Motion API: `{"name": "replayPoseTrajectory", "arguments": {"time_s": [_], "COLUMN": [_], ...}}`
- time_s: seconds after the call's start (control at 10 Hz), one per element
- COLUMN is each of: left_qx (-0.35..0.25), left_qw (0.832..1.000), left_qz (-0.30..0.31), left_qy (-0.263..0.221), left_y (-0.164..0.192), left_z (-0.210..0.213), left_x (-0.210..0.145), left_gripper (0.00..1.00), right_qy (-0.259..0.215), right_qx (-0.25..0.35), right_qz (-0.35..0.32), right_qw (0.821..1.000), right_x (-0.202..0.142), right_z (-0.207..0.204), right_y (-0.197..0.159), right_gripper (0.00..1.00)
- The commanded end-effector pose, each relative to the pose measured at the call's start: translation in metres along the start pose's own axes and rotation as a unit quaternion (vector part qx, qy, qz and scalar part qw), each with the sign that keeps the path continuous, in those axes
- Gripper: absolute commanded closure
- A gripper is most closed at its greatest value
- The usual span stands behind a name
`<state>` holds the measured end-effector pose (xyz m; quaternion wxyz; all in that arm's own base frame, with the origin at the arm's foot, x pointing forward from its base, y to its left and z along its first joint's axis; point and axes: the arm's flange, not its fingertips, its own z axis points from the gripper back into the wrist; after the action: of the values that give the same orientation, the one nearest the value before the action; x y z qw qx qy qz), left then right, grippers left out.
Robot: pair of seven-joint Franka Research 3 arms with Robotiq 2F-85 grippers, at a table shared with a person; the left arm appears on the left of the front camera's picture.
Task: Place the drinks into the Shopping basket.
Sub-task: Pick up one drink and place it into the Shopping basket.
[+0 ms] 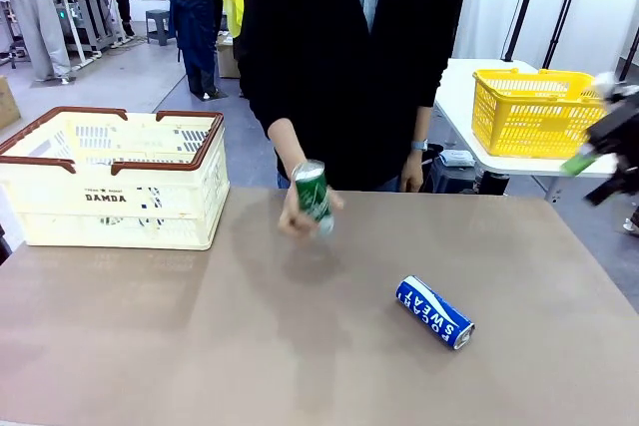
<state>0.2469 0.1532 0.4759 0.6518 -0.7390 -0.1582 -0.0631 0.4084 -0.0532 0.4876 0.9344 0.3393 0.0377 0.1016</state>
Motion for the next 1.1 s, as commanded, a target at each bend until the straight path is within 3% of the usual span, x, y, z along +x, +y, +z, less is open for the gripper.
{"name": "replayPoseTrajectory", "arguments": {"time_s": [0.0, 0.1, 0.2, 0.3, 0.4, 0.6, 1.0], "left_qx": [-0.013, -0.013, -0.013, -0.013, -0.013, -0.013, -0.013], "left_qw": [1.000, 1.000, 1.000, 1.000, 1.000, 1.000, 1.000], "left_qz": [-0.005, -0.005, -0.005, -0.005, -0.005, -0.005, -0.005], "left_qy": [-0.006, -0.006, -0.006, -0.006, -0.006, -0.006, -0.006], "left_y": [-0.002, -0.002, -0.002, -0.002, -0.002, -0.002, -0.002], "left_z": [-0.001, -0.001, -0.001, -0.001, -0.001, -0.001, -0.001], "left_x": [-0.001, -0.001, -0.001, -0.001, -0.001, -0.001, -0.001], "left_gripper": [0.00, 0.00, 0.00, 0.00, 0.00, 0.00, 0.00], "right_qy": [0.069, 0.085, 0.072, 0.000, -0.064, -0.138, -0.302], "right_qx": [-0.076, -0.104, -0.064, 0.019, 0.099, 0.186, 0.281], "right_qz": [0.094, 0.119, 0.111, 0.069, 0.039, 0.012, -0.076], "right_qw": [0.990, 0.984, 0.989, 0.997, 0.992, 0.973, 0.908], "right_x": [0.008, 0.011, 0.015, 0.011, -0.018, -0.087, -0.167], "right_z": [-0.093, -0.134, -0.111, -0.037, 0.046, 0.130, 0.173], "right_y": [0.033, 0.049, 0.040, 0.008, -0.038, -0.106, -0.215], "right_gripper": [0.00, 0.00, 0.00, 0.00, 0.00, 0.00, 0.00]}}
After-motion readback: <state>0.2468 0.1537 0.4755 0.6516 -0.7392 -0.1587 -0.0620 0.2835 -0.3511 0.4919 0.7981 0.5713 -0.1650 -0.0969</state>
